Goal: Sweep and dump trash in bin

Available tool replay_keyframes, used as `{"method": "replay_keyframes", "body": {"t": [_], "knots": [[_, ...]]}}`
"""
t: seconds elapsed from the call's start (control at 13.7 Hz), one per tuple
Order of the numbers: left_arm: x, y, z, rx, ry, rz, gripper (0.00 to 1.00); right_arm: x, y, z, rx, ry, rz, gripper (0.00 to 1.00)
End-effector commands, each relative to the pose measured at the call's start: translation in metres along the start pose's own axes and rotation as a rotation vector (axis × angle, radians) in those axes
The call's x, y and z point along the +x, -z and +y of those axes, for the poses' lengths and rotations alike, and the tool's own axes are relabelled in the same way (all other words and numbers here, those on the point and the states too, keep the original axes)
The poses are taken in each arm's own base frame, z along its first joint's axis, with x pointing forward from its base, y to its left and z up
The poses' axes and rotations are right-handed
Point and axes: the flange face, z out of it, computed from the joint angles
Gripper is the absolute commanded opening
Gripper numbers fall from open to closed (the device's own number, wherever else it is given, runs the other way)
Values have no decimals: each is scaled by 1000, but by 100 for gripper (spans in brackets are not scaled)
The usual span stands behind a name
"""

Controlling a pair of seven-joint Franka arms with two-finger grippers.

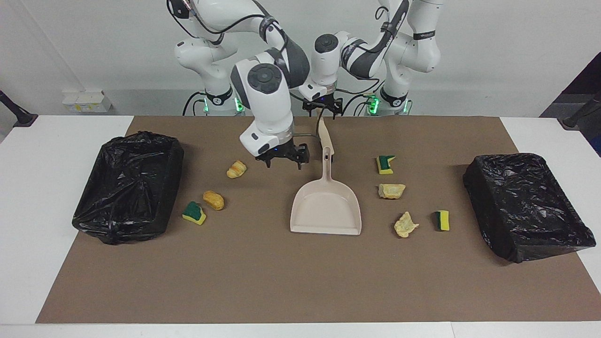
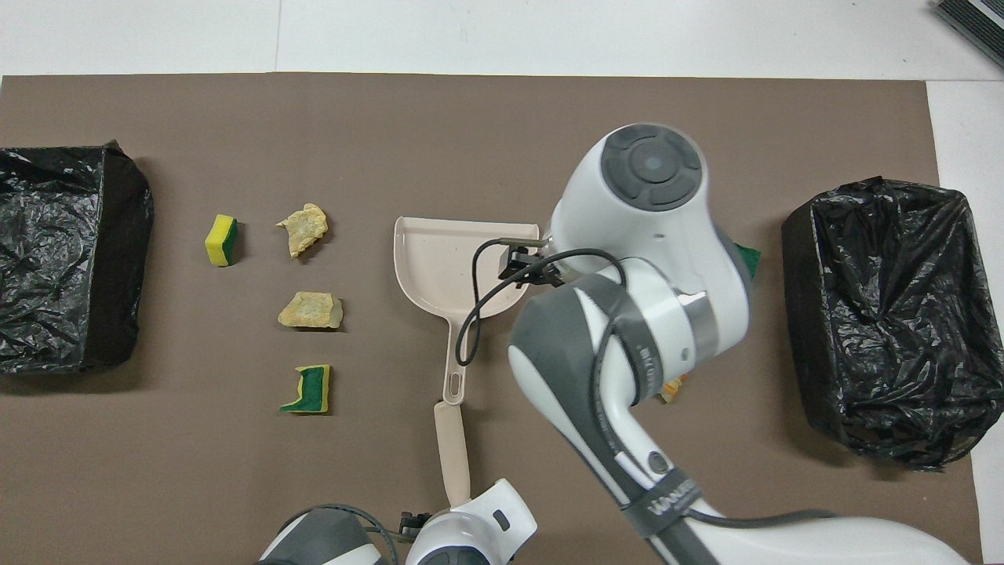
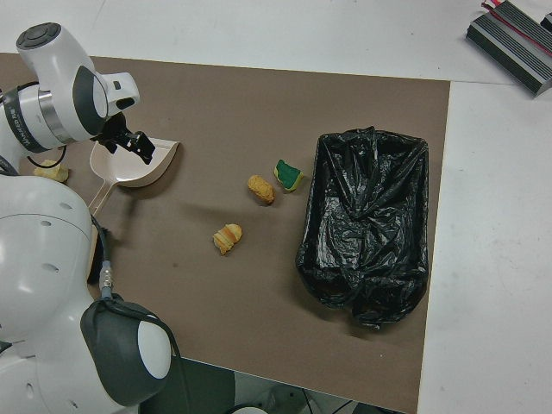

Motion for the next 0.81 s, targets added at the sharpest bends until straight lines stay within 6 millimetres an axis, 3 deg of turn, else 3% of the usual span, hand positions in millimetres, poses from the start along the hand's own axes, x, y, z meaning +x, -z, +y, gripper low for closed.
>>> {"method": "replay_keyframes", "body": {"t": [0.0, 0.07, 0.22, 0.29, 0.44, 0.51, 0.73], "knots": [[-21, -11, 6, -19, 13, 18, 92, -6, -39, -38, -24, -62, -20, 100], [-23, -15, 5, -17, 11, 18, 85, -11, -53, -54, -24, -89, -27, 98], [-26, -16, 8, -16, 11, 15, 63, -15, -71, -75, 4, -168, -43, 97], [-26, -16, 8, -15, 15, 14, 45, -27, -77, -90, 16, -166, -40, 97], [-25, -16, 9, -16, 13, 11, 0, -45, -83, -106, 18, -137, -30, 96], [-21, -18, 8, -24, 23, -14, 0, -55, -86, -115, 27, -121, -30, 92], [-8, -4, 7, -43, 13, -20, 0, -65, -99, -100, -14, -118, -51, 84]]}}
